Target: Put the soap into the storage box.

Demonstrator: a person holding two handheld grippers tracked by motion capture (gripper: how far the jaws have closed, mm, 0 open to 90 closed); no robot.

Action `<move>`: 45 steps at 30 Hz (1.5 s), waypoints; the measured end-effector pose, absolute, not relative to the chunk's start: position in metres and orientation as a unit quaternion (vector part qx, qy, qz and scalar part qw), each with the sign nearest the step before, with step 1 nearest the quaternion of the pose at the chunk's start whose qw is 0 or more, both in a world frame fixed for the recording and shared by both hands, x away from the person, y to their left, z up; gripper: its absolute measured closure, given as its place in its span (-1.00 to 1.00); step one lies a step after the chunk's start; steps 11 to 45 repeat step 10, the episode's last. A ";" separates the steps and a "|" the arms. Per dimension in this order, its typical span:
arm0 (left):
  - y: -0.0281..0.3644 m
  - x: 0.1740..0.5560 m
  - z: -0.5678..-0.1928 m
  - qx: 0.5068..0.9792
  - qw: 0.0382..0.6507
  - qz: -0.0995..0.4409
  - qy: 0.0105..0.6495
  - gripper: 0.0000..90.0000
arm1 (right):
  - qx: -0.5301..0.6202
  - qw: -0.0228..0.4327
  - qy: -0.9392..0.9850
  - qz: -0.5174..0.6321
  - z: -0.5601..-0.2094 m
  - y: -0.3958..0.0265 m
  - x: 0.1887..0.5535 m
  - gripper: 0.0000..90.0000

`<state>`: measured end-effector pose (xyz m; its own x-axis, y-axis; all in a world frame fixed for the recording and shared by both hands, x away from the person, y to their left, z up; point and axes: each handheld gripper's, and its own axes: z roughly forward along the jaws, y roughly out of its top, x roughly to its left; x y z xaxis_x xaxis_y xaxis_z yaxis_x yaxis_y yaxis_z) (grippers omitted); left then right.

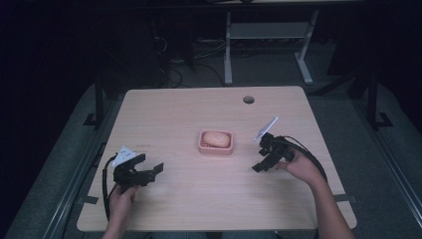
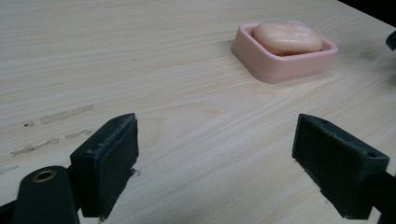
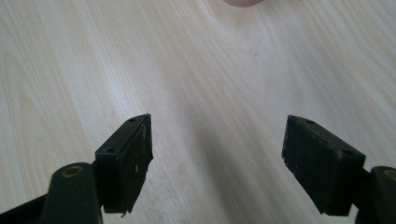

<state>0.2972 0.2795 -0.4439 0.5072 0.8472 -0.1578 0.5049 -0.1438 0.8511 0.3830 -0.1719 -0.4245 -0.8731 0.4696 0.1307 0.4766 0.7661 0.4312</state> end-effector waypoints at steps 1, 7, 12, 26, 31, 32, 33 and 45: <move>0.279 0.297 -0.444 0.734 0.464 0.185 0.461 -0.68 | -0.254 0.009 -0.938 -0.234 -0.425 -0.174 0.380 -0.47; 0.279 0.297 -0.444 0.737 0.462 0.186 0.457 -0.68 | -0.264 0.004 -0.934 -0.241 -0.432 -0.183 0.364 -0.47; 0.279 0.297 -0.444 0.739 0.461 0.186 0.456 -0.68 | -0.269 -0.006 -0.931 -0.247 -0.435 -0.188 0.351 -0.47; 0.279 0.297 -0.444 0.739 0.461 0.186 0.456 -0.68 | -0.269 -0.006 -0.931 -0.247 -0.435 -0.188 0.351 -0.47; 0.279 0.297 -0.444 0.739 0.461 0.186 0.456 -0.68 | -0.269 -0.006 -0.931 -0.247 -0.435 -0.188 0.351 -0.47; 0.279 0.297 -0.444 0.739 0.461 0.186 0.456 -0.68 | -0.269 -0.006 -0.931 -0.247 -0.435 -0.188 0.351 -0.47; 0.279 0.297 -0.444 0.739 0.461 0.186 0.456 -0.68 | -0.269 -0.006 -0.931 -0.247 -0.435 -0.188 0.351 -0.47; 0.279 0.297 -0.444 0.739 0.461 0.186 0.456 -0.68 | -0.269 -0.006 -0.931 -0.247 -0.435 -0.188 0.351 -0.47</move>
